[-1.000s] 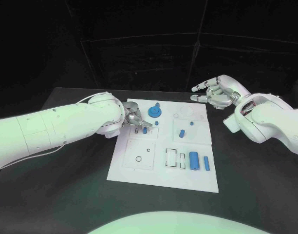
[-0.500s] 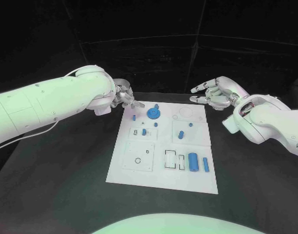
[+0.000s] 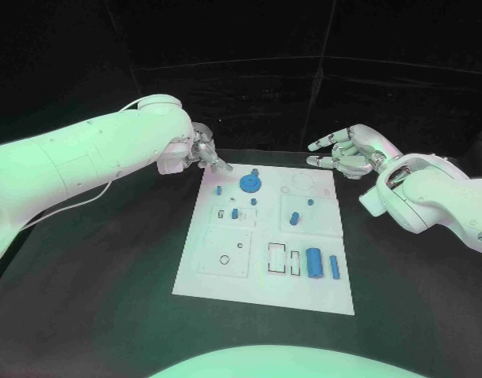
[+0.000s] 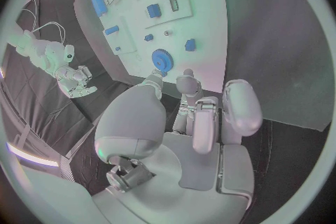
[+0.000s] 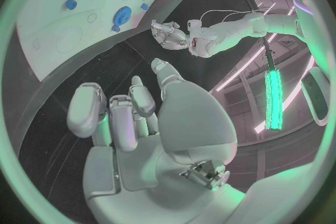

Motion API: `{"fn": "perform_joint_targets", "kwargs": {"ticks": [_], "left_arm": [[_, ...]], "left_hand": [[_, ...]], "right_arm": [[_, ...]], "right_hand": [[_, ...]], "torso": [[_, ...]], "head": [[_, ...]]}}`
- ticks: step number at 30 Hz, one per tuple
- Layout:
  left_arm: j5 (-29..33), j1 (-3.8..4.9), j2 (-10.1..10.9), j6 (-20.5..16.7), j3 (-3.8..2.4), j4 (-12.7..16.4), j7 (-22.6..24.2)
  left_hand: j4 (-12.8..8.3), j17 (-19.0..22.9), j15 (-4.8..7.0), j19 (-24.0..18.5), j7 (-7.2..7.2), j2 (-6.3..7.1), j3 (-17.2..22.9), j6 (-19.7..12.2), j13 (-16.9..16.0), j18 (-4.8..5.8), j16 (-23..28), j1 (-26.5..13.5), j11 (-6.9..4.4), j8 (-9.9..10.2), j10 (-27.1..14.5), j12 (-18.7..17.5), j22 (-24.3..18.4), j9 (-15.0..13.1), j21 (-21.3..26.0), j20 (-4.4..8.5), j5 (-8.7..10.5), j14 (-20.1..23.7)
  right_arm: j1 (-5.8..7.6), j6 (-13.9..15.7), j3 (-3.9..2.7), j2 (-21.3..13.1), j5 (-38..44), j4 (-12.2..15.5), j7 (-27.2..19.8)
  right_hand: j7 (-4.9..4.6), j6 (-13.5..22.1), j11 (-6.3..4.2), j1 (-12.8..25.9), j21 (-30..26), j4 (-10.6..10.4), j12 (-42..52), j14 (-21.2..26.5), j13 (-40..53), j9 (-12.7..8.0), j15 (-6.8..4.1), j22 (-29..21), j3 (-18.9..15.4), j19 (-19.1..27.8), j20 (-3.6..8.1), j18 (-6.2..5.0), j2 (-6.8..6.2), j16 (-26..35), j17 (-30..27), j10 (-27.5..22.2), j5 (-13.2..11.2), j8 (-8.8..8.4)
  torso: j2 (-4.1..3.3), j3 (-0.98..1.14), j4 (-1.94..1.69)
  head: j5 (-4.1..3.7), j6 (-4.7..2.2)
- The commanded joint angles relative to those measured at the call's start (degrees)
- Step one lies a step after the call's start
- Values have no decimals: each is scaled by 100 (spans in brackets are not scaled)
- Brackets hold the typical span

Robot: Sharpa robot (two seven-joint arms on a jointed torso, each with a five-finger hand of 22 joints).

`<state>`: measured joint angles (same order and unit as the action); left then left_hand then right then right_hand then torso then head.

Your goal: Assemble the parts on the task board

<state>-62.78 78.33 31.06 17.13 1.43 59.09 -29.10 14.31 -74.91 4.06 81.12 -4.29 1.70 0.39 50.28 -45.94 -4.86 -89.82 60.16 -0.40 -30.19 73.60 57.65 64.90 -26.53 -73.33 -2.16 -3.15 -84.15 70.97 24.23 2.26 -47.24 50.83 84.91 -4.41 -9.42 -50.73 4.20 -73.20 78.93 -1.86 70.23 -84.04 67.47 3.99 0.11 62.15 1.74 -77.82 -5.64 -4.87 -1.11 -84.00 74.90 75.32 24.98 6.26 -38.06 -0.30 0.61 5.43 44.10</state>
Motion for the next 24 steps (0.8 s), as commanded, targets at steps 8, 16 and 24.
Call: {"fn": "perform_joint_targets", "kwargs": {"ticks": [8,16,24], "left_arm": [[-73,-95,-284,301,16,-482,-22],[-77,-180,-412,406,19,-663,-22],[-78,-233,-470,561,26,-754,-35]], "left_hand": [[11,-1509,-26,28,7,-54,-78,87,-21,-27,-18,60,23,16,15,43,35,34,-34,-26,13,-585],[20,-1509,-23,31,16,-78,-117,126,-24,-27,-18,76,17,8,21,57,34,54,-31,-25,14,-585],[-3,-1509,-18,32,23,-121,-157,162,-13,-28,-18,152,10,8,19,64,31,93,-25,-21,12,-585]], "right_arm": [[10,-6,-4,20,-33,-4,-68],[10,-9,-4,27,-42,-3,-75],[10,-12,-4,31,-43,-9,-73]], "right_hand": [[9,-15,-7,68,-49,-29,-44,-296,-27,-8,-50,-39,3,61,-4,-58,-4,46,11,-45,11,33],[9,-14,-8,65,-55,-30,-56,-295,-40,-8,-51,-53,5,67,-4,-60,-1,49,5,-54,13,33],[9,-12,-8,58,-59,-31,-76,-294,-62,-8,-51,-57,10,69,-3,-61,7,51,2,-70,18,33]], "torso": [[5,-2,14],[0,0,1],[5,2,0]], "head": [[31,22],[38,26],[32,42]]}}
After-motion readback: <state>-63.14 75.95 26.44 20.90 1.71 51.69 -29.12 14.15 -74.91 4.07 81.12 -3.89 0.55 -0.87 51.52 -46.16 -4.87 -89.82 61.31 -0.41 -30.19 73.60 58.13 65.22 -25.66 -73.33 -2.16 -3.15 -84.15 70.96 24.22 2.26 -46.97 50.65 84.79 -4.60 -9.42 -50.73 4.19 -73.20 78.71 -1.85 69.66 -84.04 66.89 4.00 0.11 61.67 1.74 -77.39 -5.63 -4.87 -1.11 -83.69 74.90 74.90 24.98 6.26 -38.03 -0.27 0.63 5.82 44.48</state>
